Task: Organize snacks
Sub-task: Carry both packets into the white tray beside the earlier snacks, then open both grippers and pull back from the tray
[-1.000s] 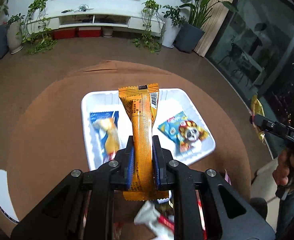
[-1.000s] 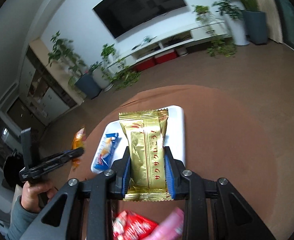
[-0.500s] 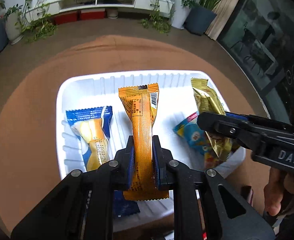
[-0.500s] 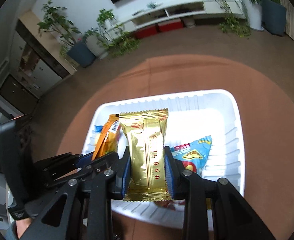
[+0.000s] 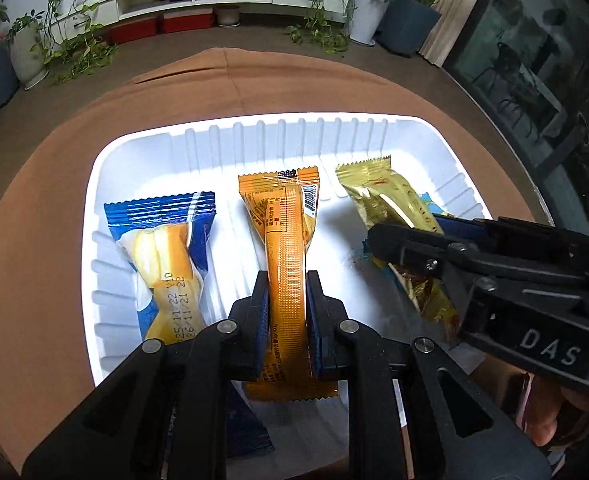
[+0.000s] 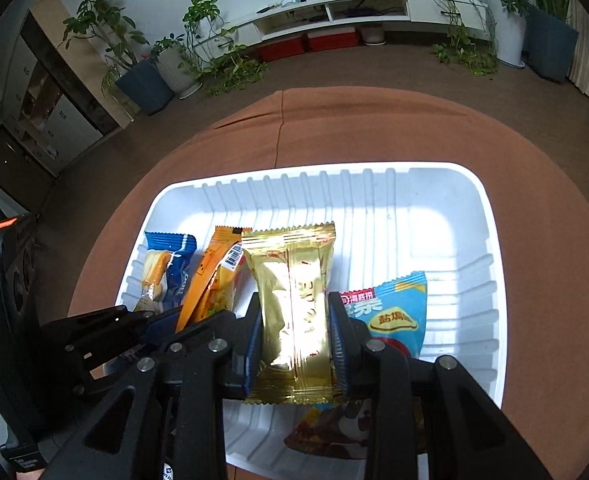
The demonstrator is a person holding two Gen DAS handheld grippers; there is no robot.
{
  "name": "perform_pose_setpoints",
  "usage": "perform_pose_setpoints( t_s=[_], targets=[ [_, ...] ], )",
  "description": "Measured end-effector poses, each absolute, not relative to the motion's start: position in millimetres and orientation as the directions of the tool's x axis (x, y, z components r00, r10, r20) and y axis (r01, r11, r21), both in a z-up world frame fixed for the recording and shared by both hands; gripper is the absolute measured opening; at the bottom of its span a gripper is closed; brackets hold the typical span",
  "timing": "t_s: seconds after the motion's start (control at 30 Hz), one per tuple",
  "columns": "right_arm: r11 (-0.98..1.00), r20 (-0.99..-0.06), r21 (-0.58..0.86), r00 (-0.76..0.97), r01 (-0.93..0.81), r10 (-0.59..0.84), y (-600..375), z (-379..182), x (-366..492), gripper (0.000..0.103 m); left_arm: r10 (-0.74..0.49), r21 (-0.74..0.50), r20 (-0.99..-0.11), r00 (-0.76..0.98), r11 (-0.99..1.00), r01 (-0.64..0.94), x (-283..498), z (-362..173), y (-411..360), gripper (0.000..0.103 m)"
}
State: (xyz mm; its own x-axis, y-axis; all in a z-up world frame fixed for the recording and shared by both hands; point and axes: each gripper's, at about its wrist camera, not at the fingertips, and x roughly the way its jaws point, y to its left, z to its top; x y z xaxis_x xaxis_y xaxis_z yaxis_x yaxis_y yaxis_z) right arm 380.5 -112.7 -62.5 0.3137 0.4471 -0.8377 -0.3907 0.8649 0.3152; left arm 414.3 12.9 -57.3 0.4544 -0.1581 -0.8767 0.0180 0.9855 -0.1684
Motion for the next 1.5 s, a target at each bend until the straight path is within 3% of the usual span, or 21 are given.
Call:
perform_pose_setpoints(
  t_s=[0.17, 0.3, 0.37, 0.43, 0.67, 0.73, 0.83, 0.9, 1.07, 1.23, 1.5],
  targets=[
    [0.866, -0.842, 0.299, 0.315, -0.402, 0.438, -113.1, -60.6, 376.6, 0.037, -0.158, -0.175, -0.874, 0.459, 0.985, 0.006, 409.5, -55.3, 12.2, 0.016],
    [0.868, -0.838, 0.292, 0.33, -0.403, 0.435, -116.0, -53.9, 373.1, 0.052, -0.167, -0.18, -0.87, 0.463, 0.984, 0.016, 407.3, -51.4, 12.8, 0.02],
    [0.868, -0.833, 0.291, 0.34, -0.403, 0.437, -119.8, -48.5, 370.7, 0.055, -0.162, -0.174, -0.868, 0.47, 0.985, 0.017, 401.8, -45.4, 13.6, 0.031],
    [0.868, -0.825, 0.293, 0.354, -0.401, 0.441, -124.7, -40.5, 367.3, 0.059, -0.16, -0.172, -0.858, 0.488, 0.985, 0.019, 397.1, -38.3, 13.5, 0.066],
    [0.854, -0.754, 0.326, 0.434, -0.405, 0.493, -153.8, 7.8, 343.9, 0.072, -0.174, -0.185, -0.812, 0.557, 0.982, 0.037, 365.8, 2.6, 14.6, 0.076],
    [0.84, -0.714, 0.353, 0.461, -0.412, 0.527, -165.7, 24.5, 330.9, 0.079, -0.161, -0.173, -0.801, 0.577, 0.984, 0.034, 352.1, 16.2, 17.1, 0.091],
    [0.786, -0.619, 0.445, 0.486, -0.429, 0.617, -190.9, 51.0, 304.4, 0.091, -0.166, -0.184, -0.776, 0.608, 0.982, 0.033, 323.3, 36.7, 22.3, 0.101],
    [0.744, -0.555, 0.508, 0.496, -0.434, 0.668, -208.2, 63.9, 287.2, 0.098, -0.164, -0.192, -0.759, 0.63, 0.981, 0.024, 301.1, 46.6, 24.1, 0.103],
    [0.686, -0.471, 0.577, 0.506, -0.443, 0.723, -241.6, 73.5, 233.9, 0.102, -0.182, -0.199, -0.733, 0.655, 0.979, 0.049, 240.7, 54.2, 24.4, 0.103],
    [0.742, -0.491, 0.509, 0.561, -0.436, 0.667, -258.9, 60.2, 173.0, 0.102, -0.184, -0.216, -0.731, 0.657, 0.976, 0.034, 170.4, 43.7, 22.0, 0.103],
    [0.768, -0.567, 0.521, 0.522, -0.372, 0.638, -268.8, 5.7, 109.2, 0.101, -0.212, -0.305, -0.783, 0.585, 0.95, -0.064, 83.5, -11.0, 20.9, 0.103]
  ],
)
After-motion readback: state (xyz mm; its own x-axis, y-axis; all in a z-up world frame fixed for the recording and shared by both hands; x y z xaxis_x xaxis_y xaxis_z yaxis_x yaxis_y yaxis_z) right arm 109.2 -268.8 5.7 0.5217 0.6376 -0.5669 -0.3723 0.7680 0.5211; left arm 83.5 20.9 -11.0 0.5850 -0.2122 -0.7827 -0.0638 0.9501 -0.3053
